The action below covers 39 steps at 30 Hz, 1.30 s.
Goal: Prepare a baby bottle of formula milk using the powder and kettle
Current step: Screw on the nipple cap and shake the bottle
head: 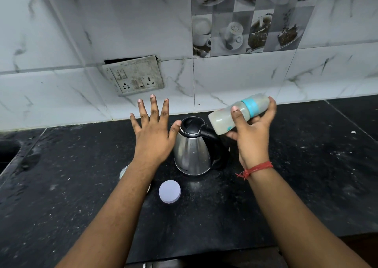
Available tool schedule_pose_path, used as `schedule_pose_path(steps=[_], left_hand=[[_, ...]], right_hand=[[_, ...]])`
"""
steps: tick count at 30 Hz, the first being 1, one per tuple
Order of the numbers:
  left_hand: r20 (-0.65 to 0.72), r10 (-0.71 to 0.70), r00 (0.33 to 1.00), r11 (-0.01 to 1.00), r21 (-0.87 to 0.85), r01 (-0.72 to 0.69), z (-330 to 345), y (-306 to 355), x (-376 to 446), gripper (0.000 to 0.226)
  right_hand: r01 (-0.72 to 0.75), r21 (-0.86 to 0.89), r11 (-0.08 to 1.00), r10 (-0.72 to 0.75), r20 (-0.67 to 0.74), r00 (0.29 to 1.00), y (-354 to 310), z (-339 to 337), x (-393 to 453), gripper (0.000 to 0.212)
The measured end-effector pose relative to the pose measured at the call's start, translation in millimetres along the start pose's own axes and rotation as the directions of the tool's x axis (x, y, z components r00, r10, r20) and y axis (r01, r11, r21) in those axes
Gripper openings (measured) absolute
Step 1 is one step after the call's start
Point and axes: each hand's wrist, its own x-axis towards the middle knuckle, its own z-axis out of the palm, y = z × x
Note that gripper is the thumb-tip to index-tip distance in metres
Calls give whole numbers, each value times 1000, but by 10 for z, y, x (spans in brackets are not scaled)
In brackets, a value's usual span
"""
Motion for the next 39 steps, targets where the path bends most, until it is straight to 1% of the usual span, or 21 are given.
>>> schedule_pose_path(steps=[2,4,5,7,9,11,12,14,16,17,20,22,24,26,29,30,32,34,36,38,39], left_hand=[[-2,0,1000,1000,-6,0,3,3,-1,76],[-2,2,1000,1000,-11,-2,0,7,0,77],[-2,2,1000,1000,-15,-2,-9,8,-1,77],[-2,-4,1000,1000,-29,3,-23,1,-8,78],[2,-13,1000,999,-34,13,-41,-11,-18,80],[7,-17,1000,999,-30,17,-53,-16,-21,80],[9,-17,1000,999,-29,18,-51,-12,-19,80],[9,-17,1000,999,-28,18,-49,-3,-18,79],[9,-19,1000,999,-28,19,-50,5,-14,79],[9,-20,1000,999,-34,20,-56,9,-11,80],[5,-25,1000,999,-43,25,-76,12,-16,81],[8,-28,1000,999,-33,28,-76,3,-23,81],[7,-30,1000,999,-42,30,-80,-6,-29,81],[8,-29,1000,999,-46,30,-77,0,-29,81],[14,-26,1000,999,-45,27,-63,18,-33,80],[17,-25,1000,999,-45,26,-61,24,-35,79],[19,-22,1000,999,-43,23,-53,35,-39,79],[16,-19,1000,999,-41,19,-59,37,-41,79],[13,-20,1000,999,-47,21,-67,38,-34,81],[14,-22,1000,999,-47,22,-69,39,-33,81],[15,-22,1000,999,-45,22,-68,40,-37,82]], right_hand=[[-55,-91,994,67,135,989,3,25,-34,85],[-89,-228,970,157,304,940,44,34,-79,84],[-88,-245,965,167,325,931,55,30,-93,84],[-85,-164,983,126,257,958,41,23,-89,85],[-63,-42,997,68,126,990,3,27,-53,87],[-4,4,1000,4,14,1000,-4,13,-11,89],[8,0,1000,-8,1,1000,5,-3,-4,88],[-33,-65,997,40,108,993,44,-19,-34,84],[-96,-186,978,146,276,950,129,-32,-101,84],[-109,-210,972,172,311,935,157,-38,-125,85],[-117,-55,992,127,221,967,141,-43,-98,85],[-69,54,996,64,103,993,85,-49,-38,86],[-11,92,996,11,6,1000,61,-66,3,86],[-22,79,997,20,30,999,61,-73,-10,84],[-125,-41,991,132,270,954,135,-63,-91,79],[-139,-56,989,150,298,943,146,-69,-107,79],[-140,13,990,132,245,960,126,-69,-100,81],[-103,106,989,89,131,987,80,-58,-69,82],[-51,132,990,49,19,999,54,-57,-36,86],[-45,111,993,43,17,999,52,-69,-36,86],[-67,76,995,61,79,995,61,-64,-52,84]])
